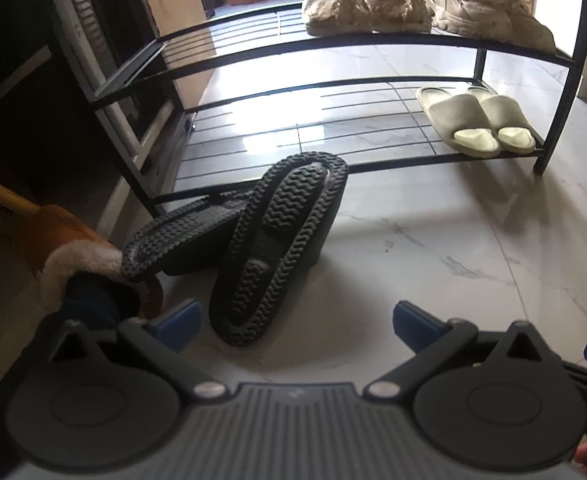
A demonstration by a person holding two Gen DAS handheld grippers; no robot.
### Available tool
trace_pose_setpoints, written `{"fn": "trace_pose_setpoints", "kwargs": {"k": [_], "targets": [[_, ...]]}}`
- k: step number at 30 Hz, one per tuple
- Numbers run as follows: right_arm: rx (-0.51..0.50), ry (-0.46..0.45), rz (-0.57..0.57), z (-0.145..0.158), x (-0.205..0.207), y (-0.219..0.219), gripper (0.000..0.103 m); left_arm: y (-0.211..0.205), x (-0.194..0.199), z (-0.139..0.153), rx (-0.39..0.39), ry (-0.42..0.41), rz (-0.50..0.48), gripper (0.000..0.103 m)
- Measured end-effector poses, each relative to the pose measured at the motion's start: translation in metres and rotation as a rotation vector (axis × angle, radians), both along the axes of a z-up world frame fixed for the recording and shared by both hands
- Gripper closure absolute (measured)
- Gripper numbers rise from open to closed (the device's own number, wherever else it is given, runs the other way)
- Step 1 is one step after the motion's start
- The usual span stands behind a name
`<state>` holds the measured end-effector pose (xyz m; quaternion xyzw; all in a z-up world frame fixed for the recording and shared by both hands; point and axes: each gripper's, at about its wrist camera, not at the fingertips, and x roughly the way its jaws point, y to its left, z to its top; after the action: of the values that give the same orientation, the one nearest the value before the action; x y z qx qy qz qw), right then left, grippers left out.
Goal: Organize scattered shoes
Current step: 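Move the left tool toward the black slippers on the floor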
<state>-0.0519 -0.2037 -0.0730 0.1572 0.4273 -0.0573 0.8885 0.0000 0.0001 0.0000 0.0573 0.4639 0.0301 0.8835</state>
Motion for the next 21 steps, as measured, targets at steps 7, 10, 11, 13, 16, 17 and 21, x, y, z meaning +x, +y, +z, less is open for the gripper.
{"fn": "trace_pose_setpoints", "kwargs": {"k": [7, 10, 11, 13, 16, 17, 21], "targets": [[-0.019, -0.023, -0.002, 0.0013, -0.0025, 0.0002, 0.000, 0.0026, 0.0010, -0.0011, 0.008, -0.012, 0.001, 0.001], [-0.005, -0.008, -0.003, 0.0007, -0.0022, -0.0006, 0.000, 0.0030, 0.0014, -0.0019, 0.012, -0.017, 0.002, 0.001], [-0.001, -0.003, -0.003, 0.0000, -0.0013, -0.0011, 0.000, 0.0002, 0.0014, -0.0033, 0.019, -0.015, 0.003, 0.001], [0.008, 0.003, -0.002, -0.0015, 0.0019, -0.0050, 0.000, -0.0015, 0.0006, -0.0038, 0.024, -0.008, 0.005, 0.001], [0.009, 0.002, -0.004, -0.0024, 0.0020, -0.0054, 0.000, -0.0011, 0.0000, -0.0047, 0.026, -0.005, 0.006, 0.001], [0.010, 0.003, -0.004, -0.0025, 0.0024, -0.0058, 0.000, -0.0008, 0.0003, -0.0044, 0.026, -0.004, 0.006, 0.001], [0.015, 0.008, -0.005, -0.0037, 0.0027, -0.0059, 0.000, 0.0001, 0.0018, -0.0048, 0.025, 0.000, 0.007, 0.001]]}}
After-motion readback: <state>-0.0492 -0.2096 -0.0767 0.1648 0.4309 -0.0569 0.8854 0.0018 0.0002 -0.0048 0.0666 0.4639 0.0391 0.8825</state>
